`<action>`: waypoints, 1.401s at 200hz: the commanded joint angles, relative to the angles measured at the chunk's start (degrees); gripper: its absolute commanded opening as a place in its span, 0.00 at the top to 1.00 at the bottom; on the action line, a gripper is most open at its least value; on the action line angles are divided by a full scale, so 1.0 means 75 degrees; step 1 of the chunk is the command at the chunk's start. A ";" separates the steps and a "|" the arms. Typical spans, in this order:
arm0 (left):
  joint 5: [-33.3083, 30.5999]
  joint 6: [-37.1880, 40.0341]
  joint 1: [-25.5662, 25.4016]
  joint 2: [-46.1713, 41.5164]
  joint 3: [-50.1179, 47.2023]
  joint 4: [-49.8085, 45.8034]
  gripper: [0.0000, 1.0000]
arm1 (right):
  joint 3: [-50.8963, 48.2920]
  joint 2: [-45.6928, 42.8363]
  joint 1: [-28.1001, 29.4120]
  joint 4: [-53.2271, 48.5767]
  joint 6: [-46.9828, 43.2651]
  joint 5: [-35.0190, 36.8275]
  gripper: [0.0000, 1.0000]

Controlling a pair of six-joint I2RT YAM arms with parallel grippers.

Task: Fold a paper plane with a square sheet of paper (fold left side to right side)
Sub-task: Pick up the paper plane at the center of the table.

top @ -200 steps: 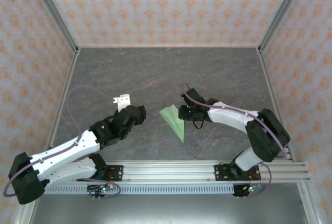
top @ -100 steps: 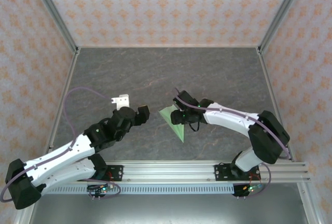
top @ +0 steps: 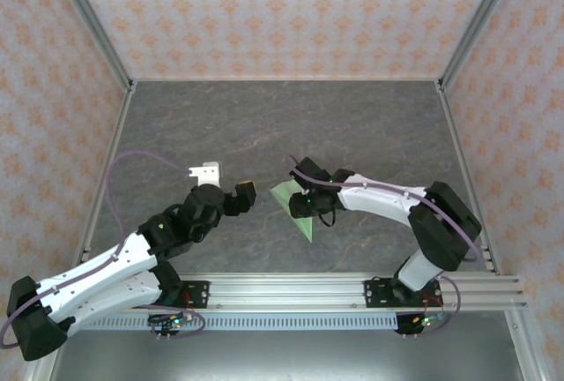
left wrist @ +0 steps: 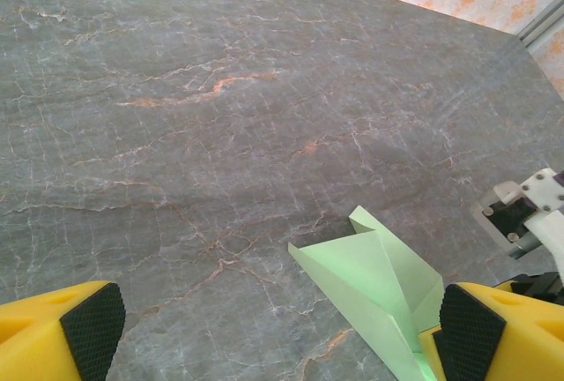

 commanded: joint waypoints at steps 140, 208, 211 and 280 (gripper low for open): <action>-0.0167 0.0057 -0.0020 -0.0086 -0.0060 -0.0090 0.05 | 0.0476 0.0726 0.0221 -0.0529 -0.0170 -0.0129 0.65; -0.0162 0.0073 -0.0020 -0.0157 -0.0040 -0.0184 0.04 | 0.0830 0.1341 0.0322 -0.0919 -0.0039 0.0086 0.77; -0.0151 0.0084 -0.0020 -0.0167 -0.0038 -0.0188 0.04 | 0.0846 0.1324 0.0321 -0.0938 -0.0014 0.0116 0.78; 0.0634 0.0472 -0.0022 -0.0803 0.0045 -0.0234 0.03 | 0.2848 0.1686 -0.0492 -0.2209 0.0443 0.0971 0.91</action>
